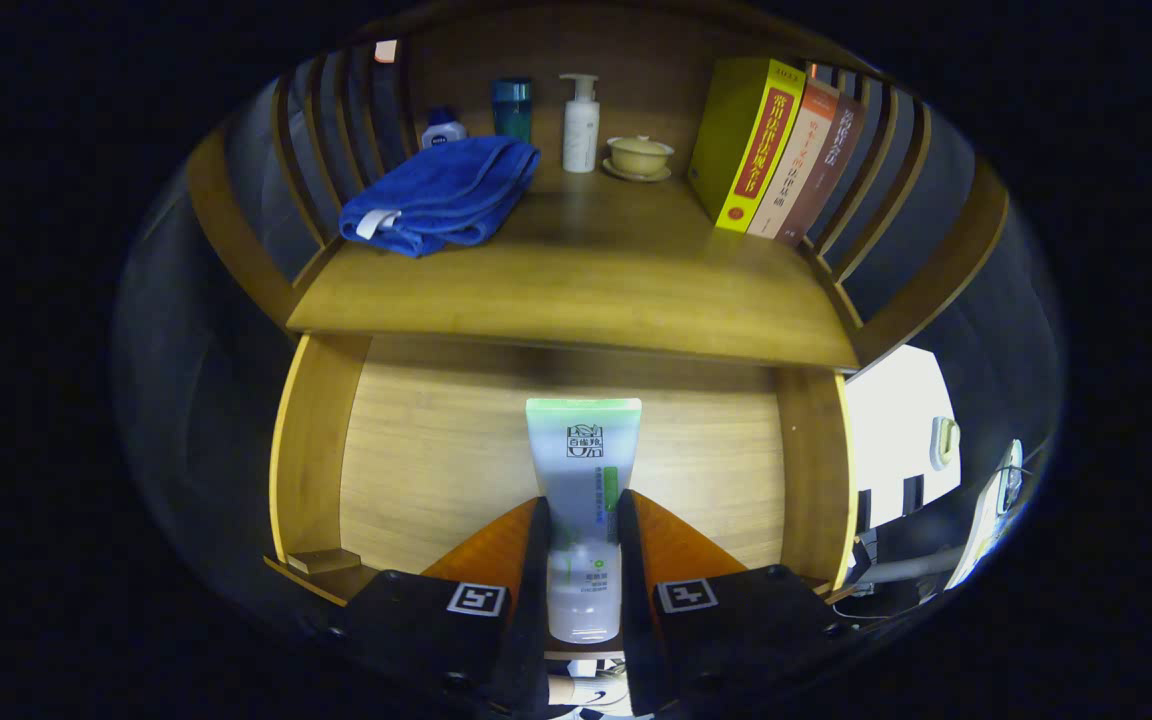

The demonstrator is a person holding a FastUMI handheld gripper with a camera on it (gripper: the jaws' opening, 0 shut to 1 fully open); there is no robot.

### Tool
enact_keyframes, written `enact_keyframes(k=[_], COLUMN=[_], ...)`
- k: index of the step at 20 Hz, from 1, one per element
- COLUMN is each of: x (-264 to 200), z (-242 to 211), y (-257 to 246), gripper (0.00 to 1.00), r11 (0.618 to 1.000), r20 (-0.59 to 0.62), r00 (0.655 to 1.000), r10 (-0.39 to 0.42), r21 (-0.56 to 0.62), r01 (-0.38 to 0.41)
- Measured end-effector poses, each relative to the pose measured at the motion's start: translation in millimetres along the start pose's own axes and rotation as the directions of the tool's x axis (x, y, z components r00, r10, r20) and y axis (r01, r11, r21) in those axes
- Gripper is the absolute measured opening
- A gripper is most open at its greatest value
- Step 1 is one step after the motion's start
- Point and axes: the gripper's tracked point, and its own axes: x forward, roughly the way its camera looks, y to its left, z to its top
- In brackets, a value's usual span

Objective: Pull open the drawer, take out the items inside it, and place them on the countertop above the cabinet.

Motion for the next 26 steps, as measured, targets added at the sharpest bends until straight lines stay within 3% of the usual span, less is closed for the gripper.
enact_keyframes(k=[9,19,25,26], x=[3.2,98.3,143.2,146.0], z=[80.2,155.5,159.2,160.5], y=[-12.4,-26.0,-33.3,-31.9], gripper=[0.41,0.41,0.43,0.48], r11=[0.999,0.996,0.992,0.993], r20=[0.052,0.047,0.01,0.018], r00=[0.998,0.995,0.994,0.994], r10=[-0.033,-0.09,-0.111,-0.107], r21=[-0.012,-0.018,-0.065,-0.056], r01=[0.034,0.091,0.112,0.108])
